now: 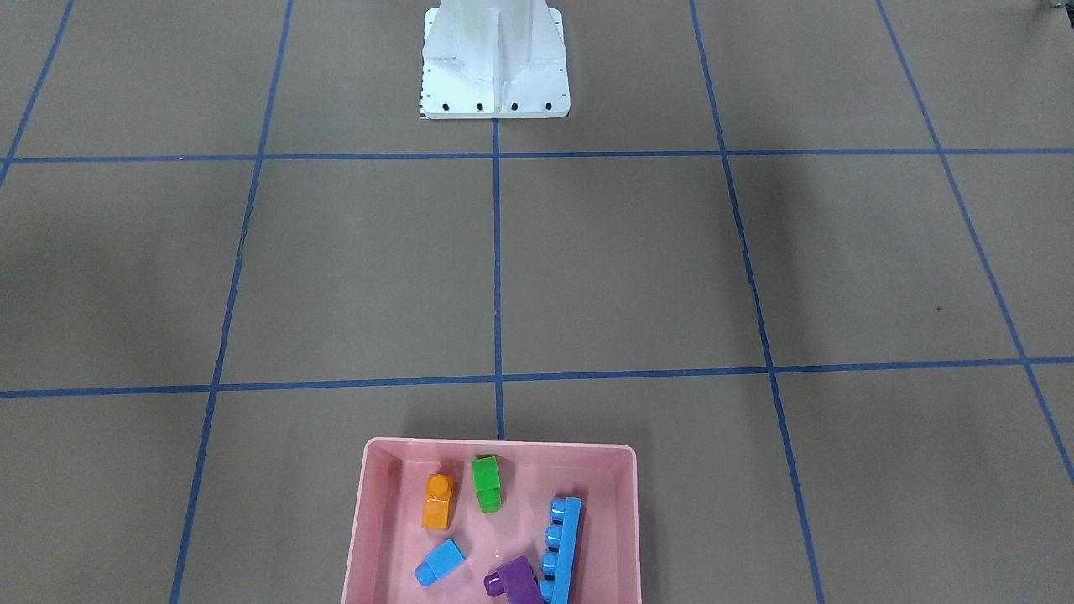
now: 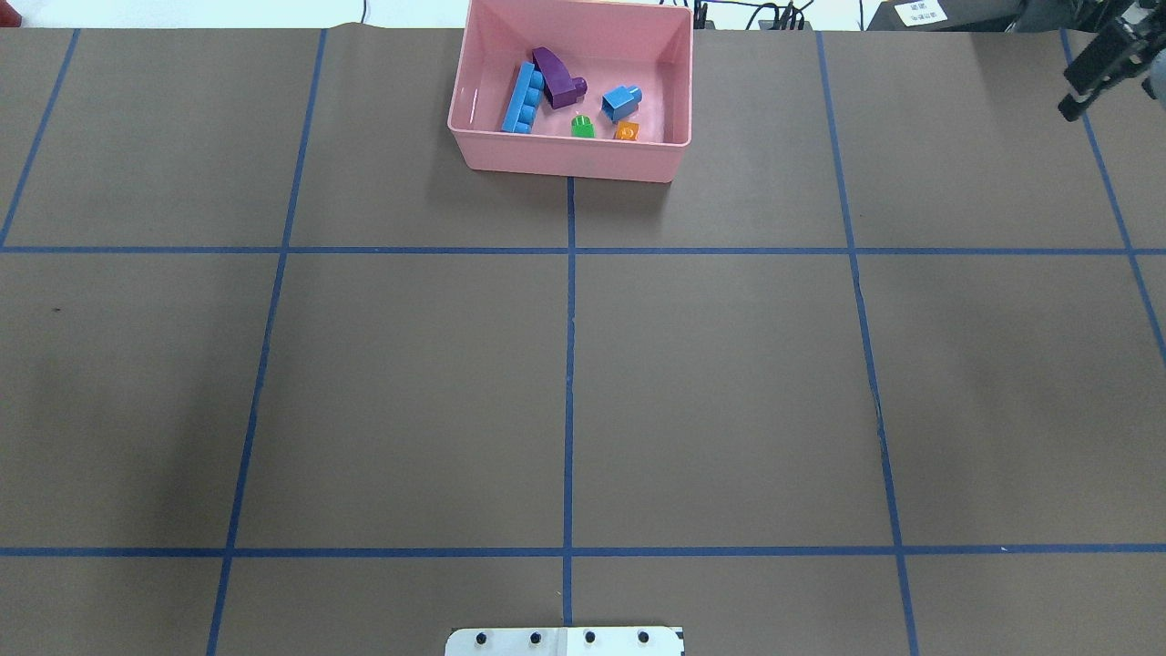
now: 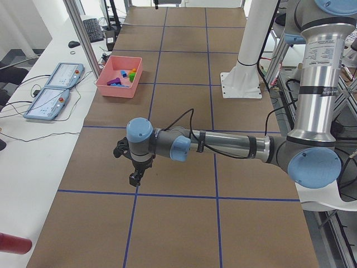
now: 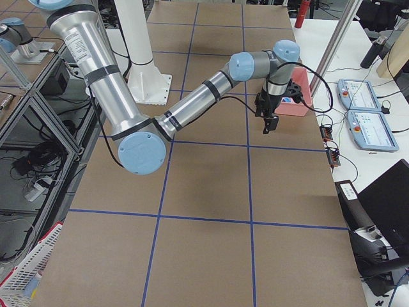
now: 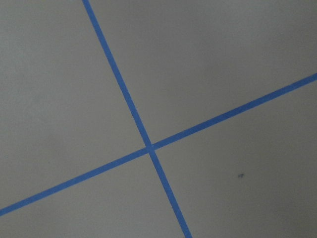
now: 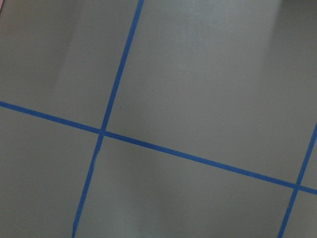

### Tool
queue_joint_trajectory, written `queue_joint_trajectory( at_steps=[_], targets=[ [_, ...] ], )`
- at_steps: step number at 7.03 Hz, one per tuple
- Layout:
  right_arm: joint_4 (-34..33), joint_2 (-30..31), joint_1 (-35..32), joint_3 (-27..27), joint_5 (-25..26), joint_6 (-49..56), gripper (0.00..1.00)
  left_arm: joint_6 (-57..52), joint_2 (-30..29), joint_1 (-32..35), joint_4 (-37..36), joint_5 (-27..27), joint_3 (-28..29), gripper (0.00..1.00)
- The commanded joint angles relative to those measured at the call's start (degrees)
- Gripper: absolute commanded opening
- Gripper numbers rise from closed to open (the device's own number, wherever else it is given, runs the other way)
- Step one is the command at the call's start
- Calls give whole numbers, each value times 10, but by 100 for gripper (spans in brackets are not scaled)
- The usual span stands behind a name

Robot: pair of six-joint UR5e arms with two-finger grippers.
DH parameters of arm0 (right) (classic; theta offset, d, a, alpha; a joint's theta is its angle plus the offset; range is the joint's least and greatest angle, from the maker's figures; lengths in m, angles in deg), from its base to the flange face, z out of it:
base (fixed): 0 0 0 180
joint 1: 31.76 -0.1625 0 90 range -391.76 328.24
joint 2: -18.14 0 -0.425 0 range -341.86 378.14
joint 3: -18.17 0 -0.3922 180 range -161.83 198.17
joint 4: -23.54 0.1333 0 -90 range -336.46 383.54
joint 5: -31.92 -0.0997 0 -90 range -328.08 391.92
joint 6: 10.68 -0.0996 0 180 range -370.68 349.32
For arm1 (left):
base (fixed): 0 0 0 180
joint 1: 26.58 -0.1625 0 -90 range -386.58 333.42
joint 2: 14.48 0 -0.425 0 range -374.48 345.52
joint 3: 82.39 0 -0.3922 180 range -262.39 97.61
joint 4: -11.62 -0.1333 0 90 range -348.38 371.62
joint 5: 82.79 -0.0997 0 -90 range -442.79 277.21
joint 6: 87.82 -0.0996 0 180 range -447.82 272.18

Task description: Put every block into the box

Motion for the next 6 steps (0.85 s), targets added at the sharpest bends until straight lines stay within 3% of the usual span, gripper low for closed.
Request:
queue_joint_trajectory(
  at_steps=[1,3,5,6],
  targets=[
    [3,52,-36,5,-27,19,100,-3,5,10,7,-4,6,100],
    [117,138,-48,9,-33,17,100,-7,18,23,25,-4,46,100],
    [147,219,-58,-13,-32,22,100,-1,15,40,28,-4,50,100],
    [208,264,-68,-10,-31,19,100,-1,21,41,28,-2,48,100]
  ],
)
